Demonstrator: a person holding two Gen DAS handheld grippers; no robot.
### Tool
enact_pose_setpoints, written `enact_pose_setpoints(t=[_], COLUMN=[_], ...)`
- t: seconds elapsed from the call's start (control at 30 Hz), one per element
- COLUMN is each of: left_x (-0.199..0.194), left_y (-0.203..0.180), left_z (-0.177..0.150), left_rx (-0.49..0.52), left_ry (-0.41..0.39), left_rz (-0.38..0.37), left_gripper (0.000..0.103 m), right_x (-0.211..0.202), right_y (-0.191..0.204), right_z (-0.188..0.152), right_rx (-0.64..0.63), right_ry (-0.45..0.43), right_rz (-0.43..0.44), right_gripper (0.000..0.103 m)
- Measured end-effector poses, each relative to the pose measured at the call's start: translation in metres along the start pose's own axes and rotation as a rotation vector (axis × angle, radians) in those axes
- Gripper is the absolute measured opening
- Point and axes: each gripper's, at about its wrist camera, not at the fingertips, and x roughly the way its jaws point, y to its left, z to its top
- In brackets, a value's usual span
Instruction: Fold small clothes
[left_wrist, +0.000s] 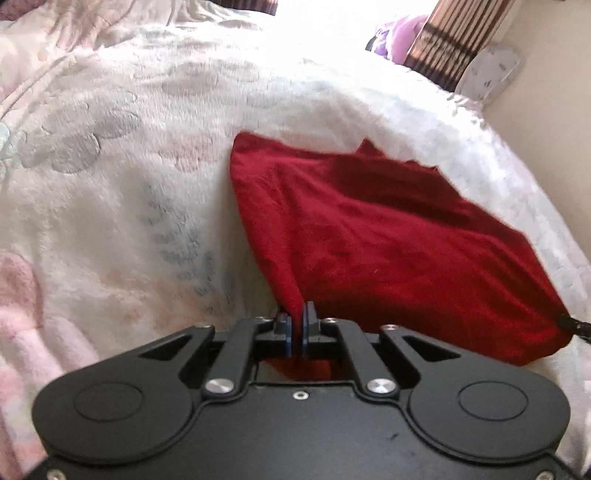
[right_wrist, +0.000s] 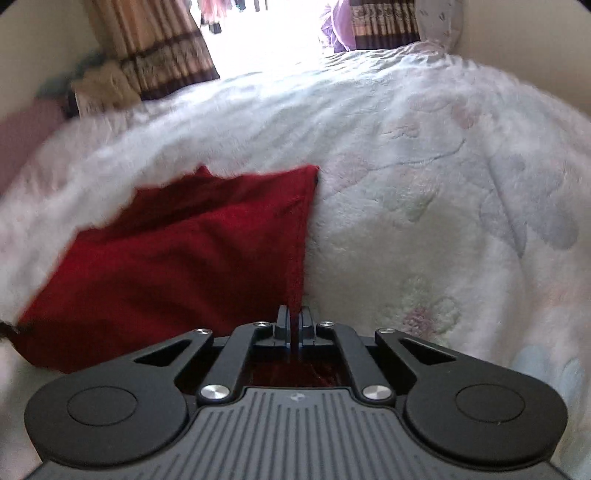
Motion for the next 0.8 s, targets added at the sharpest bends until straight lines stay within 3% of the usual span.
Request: enact_pose_setpoints(t=[0.13,0.23,0.43,0.5,0.53,0.57,0.6,0.7,0.8], left_x=[-0.021,-0.021,0.005,0.010,0.009,0.009,0.008,0.010,0.014], left_y=[-0.001,-0.001,0.002,0.002,0.001,0.001,0.001,0.002,0.002], left_z=[-0.007,-0.018,-0.048,-0.047,-0.045,-0.043,-0.040,-0.036,-0.034], left_rx=[0.027,0.060,0.123,0.125,0.124,0.121,0.122,0.105,0.081], left_ry=[-0.013,0.022,0.120,0.129,0.127,0.125,0.119,0.123,0.155], left_rz=[-0.029,-0.010,0.064,0.076,0.081,0.095,0.105,0.086,0.071], left_gripper=[0.003,0.003,0.005,0.011,0.019,0.043,0.050,0.050,0.051], right_x=[-0.018,-0.033,-0.019,-0.012,-0.010,-0.008,-0.008,-0.009,-0.014], right_y=[-0.009,-0.008,-0.005,-0.002,-0.003,-0.004,-0.006,-0.008,-0.001], right_z=[0.001,-0.004,-0.030,-0.035,-0.035,-0.035,-0.034,-0.031,-0.030], right_rx=[0.054,0.054,0.024,0.001,0.006,0.017,0.028,0.032,0.016], right_ry=[-0.026,-0.020,0.166,0.207,0.216,0.225,0.224,0.196,0.164], right_rz=[0.034,0.035,-0.063,-0.099,-0.104,-0.104,-0.108,-0.105,-0.093], right_gripper=[0.003,0.002,0.002,0.003,0.003,0.003,0.005,0.028,0.032])
